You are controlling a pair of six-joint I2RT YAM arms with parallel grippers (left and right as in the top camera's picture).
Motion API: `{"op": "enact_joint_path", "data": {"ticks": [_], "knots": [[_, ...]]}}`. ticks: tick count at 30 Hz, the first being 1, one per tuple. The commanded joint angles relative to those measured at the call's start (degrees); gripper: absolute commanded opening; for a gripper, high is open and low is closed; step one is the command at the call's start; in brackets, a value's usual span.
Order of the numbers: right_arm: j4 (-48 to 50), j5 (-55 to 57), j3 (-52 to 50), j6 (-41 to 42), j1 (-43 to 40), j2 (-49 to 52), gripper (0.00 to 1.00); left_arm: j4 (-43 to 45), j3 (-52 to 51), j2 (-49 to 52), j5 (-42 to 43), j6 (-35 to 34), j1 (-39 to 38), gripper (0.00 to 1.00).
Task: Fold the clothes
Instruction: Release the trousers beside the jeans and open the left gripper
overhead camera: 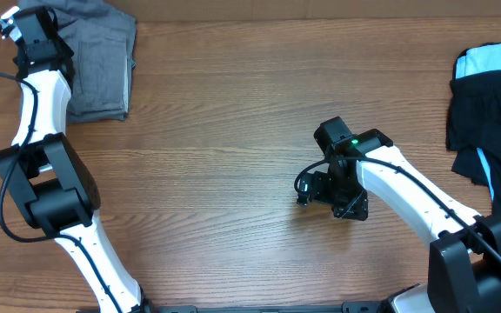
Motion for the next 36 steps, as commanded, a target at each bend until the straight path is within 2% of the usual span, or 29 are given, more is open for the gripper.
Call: {"op": "enact_joint_path", "data": {"ticks": [1, 2, 3, 4, 6, 7, 10, 14, 15, 17, 18, 20, 21, 36], "knots": [[-0.8, 0.0, 1.2, -0.1, -0.2, -1.2, 1.0, 1.4, 1.7, 1.7, -1.0, 0.5, 1.3, 0.15], [-1.0, 0.0, 1.2, -0.1, -0.2, -1.2, 1.0, 1.7, 1.7, 1.7, -0.8, 0.7, 1.6, 0.21], [-1.0, 0.0, 1.2, -0.1, -0.2, -1.2, 1.0, 1.9, 1.7, 1.8, -0.9, 0.7, 1.9, 0.31], [-1.0, 0.0, 1.2, -0.1, -0.2, -1.2, 1.0, 1.9, 1.7, 1.8, -0.9, 0.9, 2.3, 0.46], [-1.0, -0.1, 1.2, -0.1, -0.2, -1.2, 1.0, 1.9, 1.7, 1.8, -0.9, 2.7, 2.7, 0.89], [-1.0, -0.1, 1.2, -0.1, -0.2, -1.2, 1.0, 1.9, 1.7, 1.8, -0.9, 3.9, 2.8, 1.0], [-1.0, -0.3, 1.2, 0.2, -0.2, -1.2, 1.0, 0.5, 2.6, 1.0, -1.0, 10.1, 2.5, 1.0], [-1.1, -0.5, 1.2, 0.1, -0.2, -1.2, 1.0, -1.7, 2.6, -2.1, -0.7, 9.1, 1.6, 1.0], [-1.2, -0.5, 1.2, 0.1, -0.2, -1.2, 1.0, -2.4, 2.6, -3.1, -0.4, 8.0, 1.3, 0.98], [-1.2, -0.5, 1.2, 0.1, -0.2, -1.2, 1.0, -3.1, 2.6, -4.5, 1.4, 7.5, 0.6, 0.77], [-1.2, -0.5, 1.2, 0.1, -0.2, -1.2, 1.0, -3.5, 2.6, -4.9, 2.3, 7.5, 0.3, 0.62], [-1.2, -0.5, 1.2, 0.1, -0.2, -1.2, 1.0, -4.4, 2.6, -5.2, 2.7, 7.5, -0.1, 0.22], [-1.2, -0.5, 1.2, 0.1, -0.2, -1.2, 1.0, -5.4, 2.6, -5.2, 2.4, 7.5, -0.3, 0.04], [-1.2, -0.5, 1.2, 0.1, -0.2, -1.2, 1.0, -4.5, 2.5, 4.1, 2.5, 8.9, 3.3, 0.04]]}}
